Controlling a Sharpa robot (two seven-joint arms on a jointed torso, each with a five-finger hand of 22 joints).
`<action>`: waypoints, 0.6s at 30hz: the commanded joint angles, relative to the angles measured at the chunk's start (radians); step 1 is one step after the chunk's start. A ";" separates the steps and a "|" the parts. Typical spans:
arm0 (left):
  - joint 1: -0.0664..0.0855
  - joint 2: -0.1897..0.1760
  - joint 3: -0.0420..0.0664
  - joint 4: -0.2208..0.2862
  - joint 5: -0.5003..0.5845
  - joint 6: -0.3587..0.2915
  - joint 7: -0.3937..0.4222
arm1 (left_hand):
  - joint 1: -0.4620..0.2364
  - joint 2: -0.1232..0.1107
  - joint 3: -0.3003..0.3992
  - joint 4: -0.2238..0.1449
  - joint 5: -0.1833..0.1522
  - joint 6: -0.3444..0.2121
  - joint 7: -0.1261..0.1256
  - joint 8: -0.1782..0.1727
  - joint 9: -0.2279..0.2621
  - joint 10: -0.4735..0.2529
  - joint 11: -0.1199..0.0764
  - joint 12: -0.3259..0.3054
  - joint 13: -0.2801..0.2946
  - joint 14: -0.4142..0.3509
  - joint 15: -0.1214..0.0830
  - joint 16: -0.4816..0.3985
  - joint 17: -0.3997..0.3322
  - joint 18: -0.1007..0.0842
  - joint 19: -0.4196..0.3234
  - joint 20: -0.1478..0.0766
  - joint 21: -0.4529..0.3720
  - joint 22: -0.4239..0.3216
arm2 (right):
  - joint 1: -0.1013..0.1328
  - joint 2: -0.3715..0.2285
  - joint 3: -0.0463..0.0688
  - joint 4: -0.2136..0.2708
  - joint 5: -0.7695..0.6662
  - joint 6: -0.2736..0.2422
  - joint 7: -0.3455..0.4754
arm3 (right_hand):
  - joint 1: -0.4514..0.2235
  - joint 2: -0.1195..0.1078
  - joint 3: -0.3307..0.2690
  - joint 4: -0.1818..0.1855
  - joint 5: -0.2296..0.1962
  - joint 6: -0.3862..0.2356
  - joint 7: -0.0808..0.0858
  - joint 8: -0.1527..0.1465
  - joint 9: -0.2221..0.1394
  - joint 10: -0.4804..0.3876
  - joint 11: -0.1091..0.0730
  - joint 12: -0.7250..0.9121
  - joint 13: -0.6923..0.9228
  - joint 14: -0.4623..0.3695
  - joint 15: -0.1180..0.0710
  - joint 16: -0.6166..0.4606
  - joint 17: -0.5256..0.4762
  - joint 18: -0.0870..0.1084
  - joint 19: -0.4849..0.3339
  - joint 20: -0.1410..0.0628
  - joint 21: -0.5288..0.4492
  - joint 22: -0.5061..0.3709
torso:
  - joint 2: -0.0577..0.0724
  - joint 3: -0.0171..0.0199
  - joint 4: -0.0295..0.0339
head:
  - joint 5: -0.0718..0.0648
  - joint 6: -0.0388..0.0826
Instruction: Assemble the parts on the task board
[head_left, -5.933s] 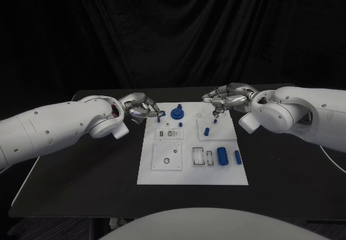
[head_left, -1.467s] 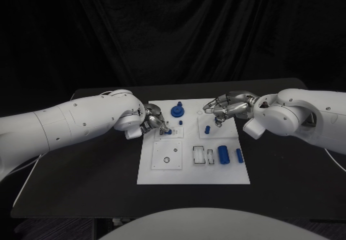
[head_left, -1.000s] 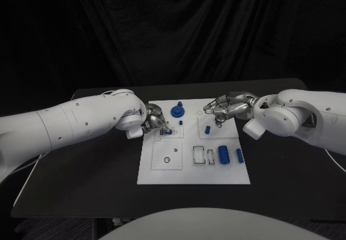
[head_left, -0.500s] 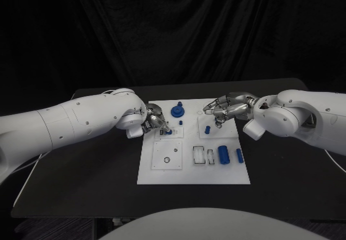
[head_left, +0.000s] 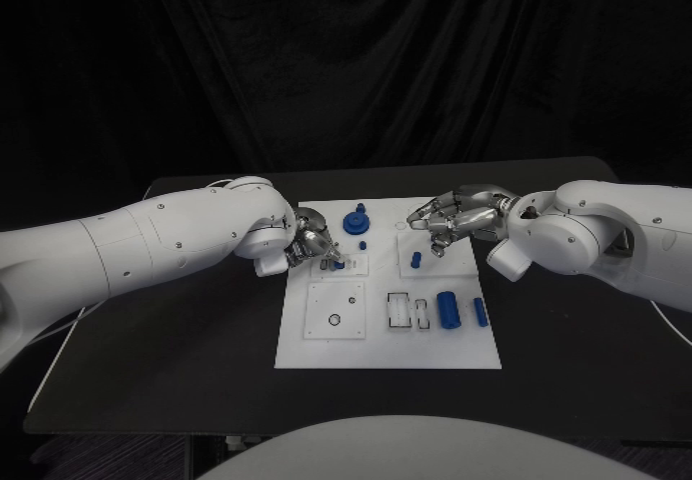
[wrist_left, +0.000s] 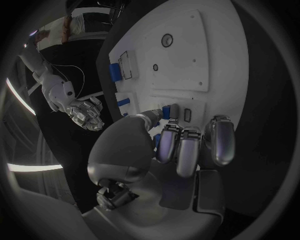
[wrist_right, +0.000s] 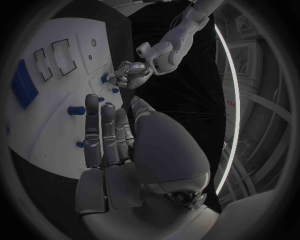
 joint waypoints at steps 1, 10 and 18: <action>-0.003 0.002 -0.001 0.000 0.003 0.021 -0.007 | -0.019 0.003 -0.009 0.015 -0.009 0.002 0.006 -0.009 0.002 -0.006 0.000 -0.006 0.166 0.106 -0.008 0.003 0.263 -0.007 0.000 -0.005 -0.007 0.020 | -0.003 0.000 0.001 0.001 -0.002 0.014 -0.014 | 0.012 0.000 0.001 0.007 0.004 0.007 0.008 0.004 -0.001 -0.006 -0.002 -0.005 -0.001 -0.005 0.000 0.000 -0.001 0.009 -0.005 0.003 -0.004 0.015 | 0.000 -0.0003 0.0001 | 0.000 0.000; -0.003 0.005 -0.001 -0.002 0.003 0.023 -0.007 | -0.033 0.007 -0.021 0.031 -0.013 0.005 0.007 -0.019 0.003 -0.008 0.000 -0.007 0.165 0.106 -0.008 0.003 0.263 -0.007 -0.002 -0.004 -0.011 0.019 | -0.003 -0.001 0.001 0.001 -0.002 0.016 -0.016 | 0.016 0.002 0.003 0.007 0.006 0.007 0.008 0.006 -0.004 -0.006 -0.002 -0.004 -0.003 -0.006 0.000 0.001 -0.003 0.009 -0.005 0.003 -0.005 0.015 | -0.001 -0.0008 0.0004 | -0.002 0.000; -0.004 0.007 -0.001 -0.005 0.003 0.022 -0.007 | -0.052 0.006 -0.058 0.050 -0.055 0.009 0.009 -0.040 0.005 -0.008 0.003 -0.006 0.166 0.106 -0.006 0.003 0.263 -0.007 0.000 -0.003 -0.014 0.022 | -0.004 -0.002 0.001 0.002 -0.002 0.019 -0.018 | 0.017 0.003 0.003 0.007 0.006 0.008 0.008 0.007 -0.005 -0.007 -0.001 -0.004 -0.004 -0.006 0.000 0.001 -0.004 0.009 -0.005 0.003 -0.005 0.015 | 0.000 -0.0004 0.0002 | -0.001 0.000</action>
